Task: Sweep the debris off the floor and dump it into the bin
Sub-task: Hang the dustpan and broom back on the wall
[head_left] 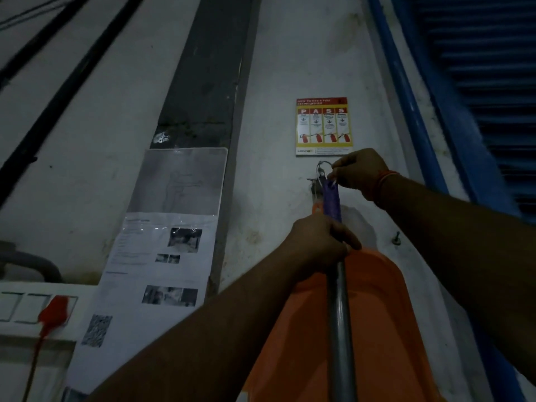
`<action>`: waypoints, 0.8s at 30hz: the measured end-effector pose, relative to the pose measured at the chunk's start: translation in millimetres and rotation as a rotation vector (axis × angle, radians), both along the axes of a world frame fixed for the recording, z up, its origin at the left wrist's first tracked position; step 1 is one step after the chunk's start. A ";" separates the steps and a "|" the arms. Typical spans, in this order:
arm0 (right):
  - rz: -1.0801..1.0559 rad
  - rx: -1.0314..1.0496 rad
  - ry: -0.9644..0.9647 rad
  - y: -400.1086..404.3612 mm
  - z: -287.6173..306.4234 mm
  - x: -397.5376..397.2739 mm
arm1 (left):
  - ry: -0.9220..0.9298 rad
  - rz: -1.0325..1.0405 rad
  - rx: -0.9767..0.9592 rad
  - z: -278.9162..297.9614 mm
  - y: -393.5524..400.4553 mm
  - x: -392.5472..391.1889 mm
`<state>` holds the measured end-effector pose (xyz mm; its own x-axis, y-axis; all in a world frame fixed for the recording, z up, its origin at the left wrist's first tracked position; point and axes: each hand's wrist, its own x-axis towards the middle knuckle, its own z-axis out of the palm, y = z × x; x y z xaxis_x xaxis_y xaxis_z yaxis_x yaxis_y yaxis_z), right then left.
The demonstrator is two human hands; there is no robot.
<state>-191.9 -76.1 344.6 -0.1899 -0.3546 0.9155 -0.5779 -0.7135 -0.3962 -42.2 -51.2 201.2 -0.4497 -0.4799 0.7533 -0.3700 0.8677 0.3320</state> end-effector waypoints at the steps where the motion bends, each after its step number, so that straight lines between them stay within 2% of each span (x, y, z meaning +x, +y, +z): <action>1: -0.011 0.014 -0.013 -1.4 0.0 -1.0 | -0.002 -0.004 0.020 0.2 -0.6 -0.3; 3: -0.043 0.030 -0.009 -1.3 -0.8 -3.7 | 0.004 -0.007 0.055 -0.7 -3.2 -1.1; 7: -0.246 0.078 0.149 0.2 -1.0 -4.4 | 0.014 -0.030 0.110 -5.1 -8.1 -2.8; 9: -0.272 0.089 0.184 0.8 -2.0 -1.5 | 0.024 -0.047 0.131 -8.1 -9.3 -3.4; 18: -0.620 -0.045 0.417 -1.2 9.6 21.6 | 0.074 -0.117 0.180 -7.0 -10.3 -2.2; 20: -0.640 -0.021 0.432 -2.5 14.9 22.2 | 0.096 -0.139 0.201 -6.6 -11.2 -1.2; 24: -0.563 -0.025 0.341 -4.1 10.0 13.6 | 0.111 -0.189 0.212 -11.8 -13.4 0.7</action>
<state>-178.2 -80.2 354.5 -0.0383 -0.2630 0.9640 -0.9558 -0.2717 -0.1121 -41.5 -64.6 189.4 -0.4661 -0.5473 0.6951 -0.1601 0.8249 0.5422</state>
